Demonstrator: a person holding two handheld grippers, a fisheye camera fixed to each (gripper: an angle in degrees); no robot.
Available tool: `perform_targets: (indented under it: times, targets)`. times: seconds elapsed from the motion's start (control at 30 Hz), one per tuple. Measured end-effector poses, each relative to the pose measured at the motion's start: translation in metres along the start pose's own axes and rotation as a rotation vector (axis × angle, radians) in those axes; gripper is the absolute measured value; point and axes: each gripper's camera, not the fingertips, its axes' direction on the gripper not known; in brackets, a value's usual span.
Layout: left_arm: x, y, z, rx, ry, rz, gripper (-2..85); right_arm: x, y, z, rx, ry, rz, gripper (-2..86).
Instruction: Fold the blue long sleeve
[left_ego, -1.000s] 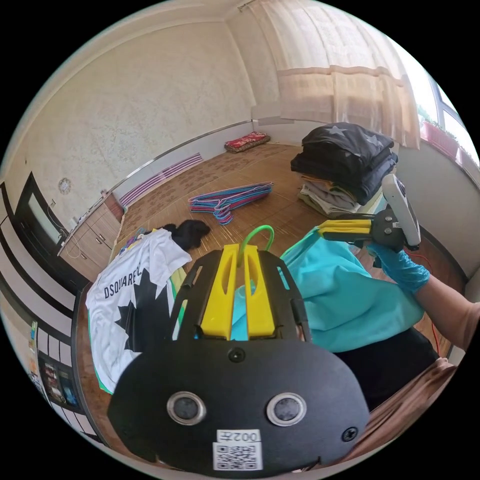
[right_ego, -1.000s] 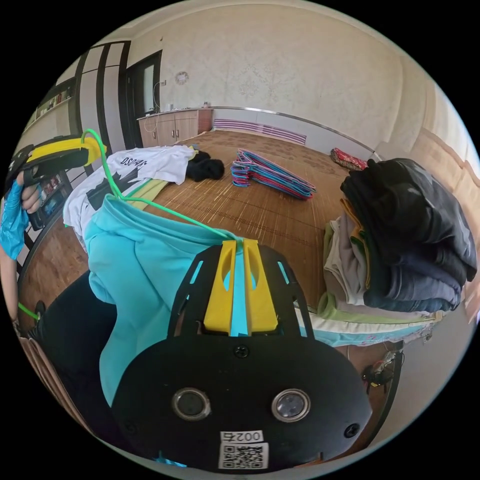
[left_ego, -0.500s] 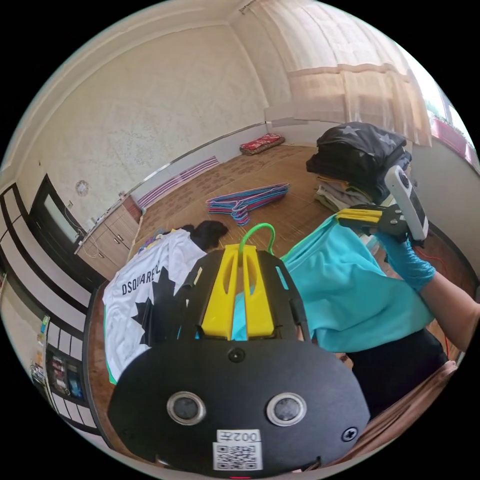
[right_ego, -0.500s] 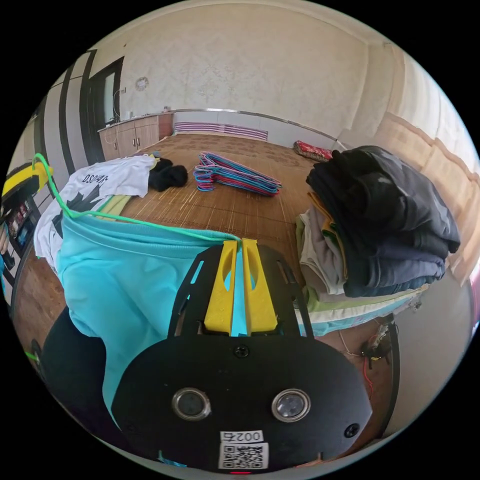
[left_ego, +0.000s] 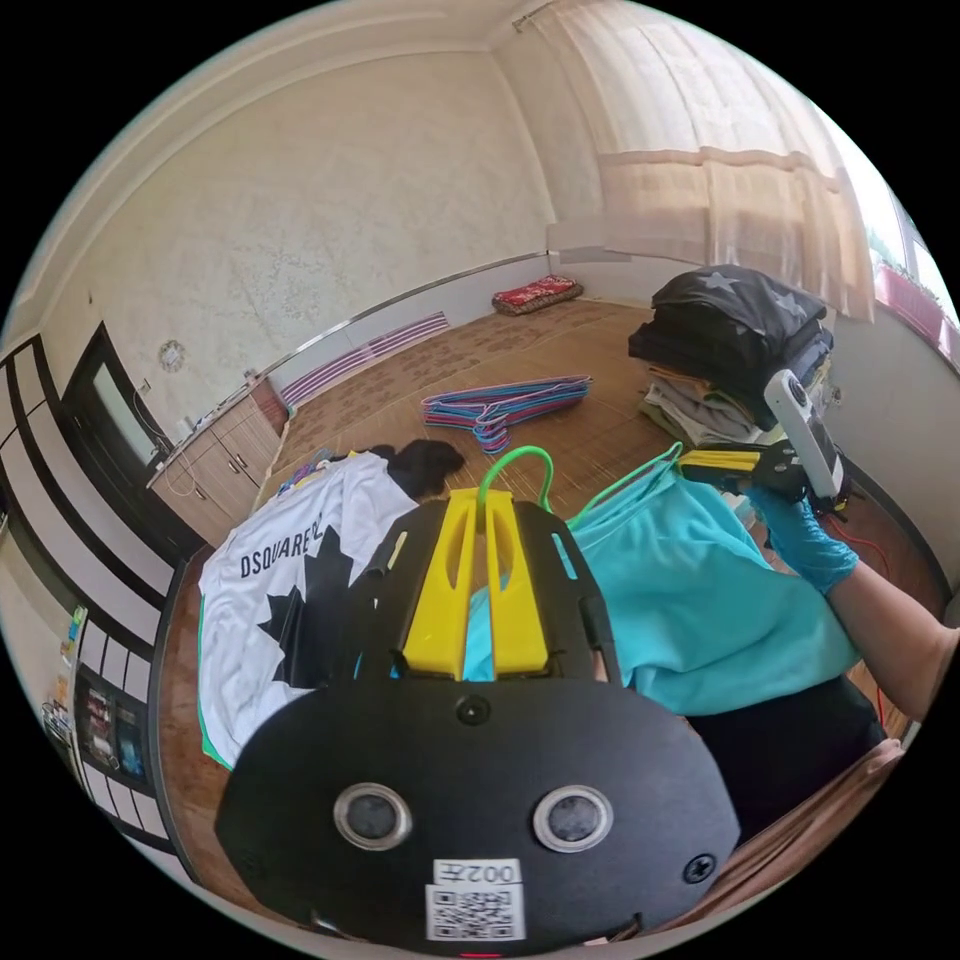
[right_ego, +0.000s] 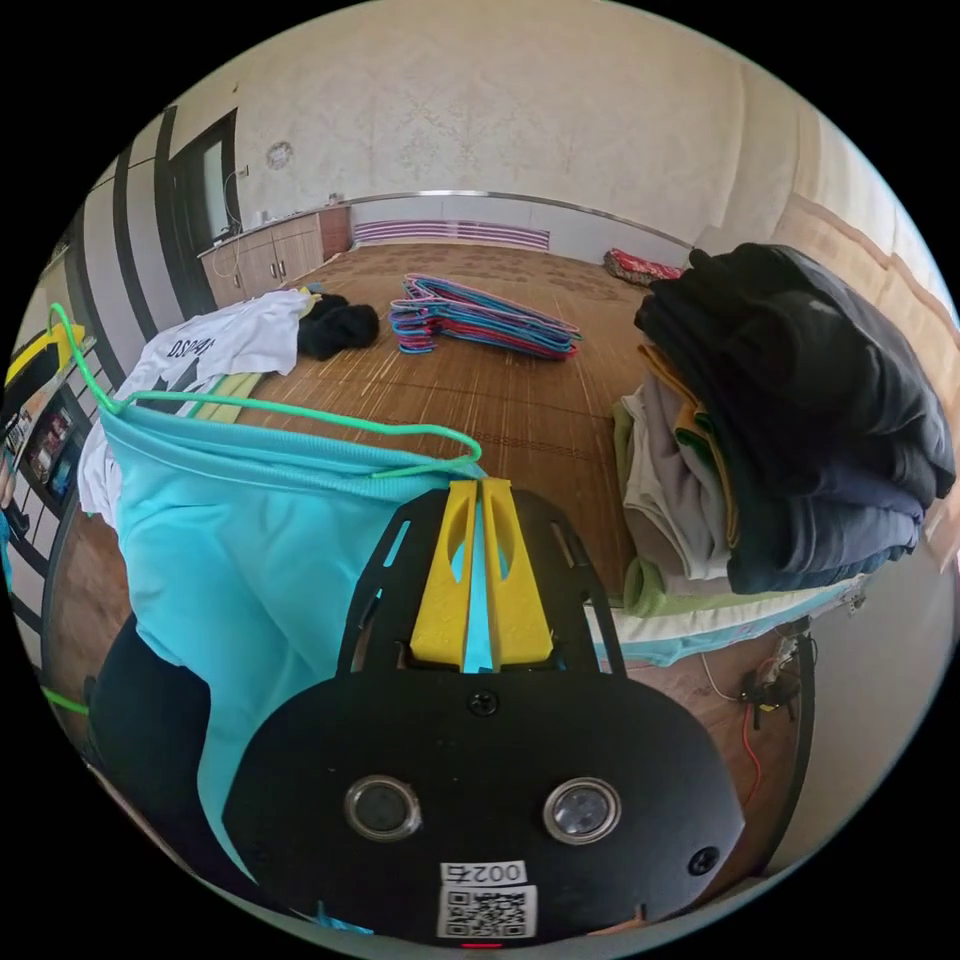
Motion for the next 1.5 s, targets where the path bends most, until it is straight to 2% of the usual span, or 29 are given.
perform_targets:
  times: [0.43, 0.57, 0.87, 1.13, 1.33, 1.5]
  targets:
    - [-0.028, 0.002, -0.005, 0.032, 0.083, -0.082, -0.8, -0.004, 0.005, 0.009, -0.043, -0.100, -0.102, -0.9]
    - [-0.035, 0.004, -0.007, 0.035, 0.075, -0.093, -0.7, 0.000, 0.006, 0.004, 0.010, -0.101, -0.068, -0.9]
    - [-0.034, 0.004, -0.006, 0.010, 0.068, -0.043, -0.7, -0.001, 0.007, -0.004, -0.012, -0.206, -0.130, 1.1]
    - [-0.031, 0.004, -0.007, 0.009, 0.071, -0.037, -0.8, 0.012, 0.005, -0.006, -0.007, -0.360, 0.081, 9.3]
    - [-0.027, 0.005, -0.006, 0.009, 0.073, -0.027, -0.7, -0.009, -0.003, 0.012, -0.067, -0.259, 0.062, 9.3]
    - [-0.023, 0.007, -0.005, 0.008, 0.068, -0.009, -0.7, -0.026, -0.004, 0.020, -0.102, -0.179, -0.035, 7.5]
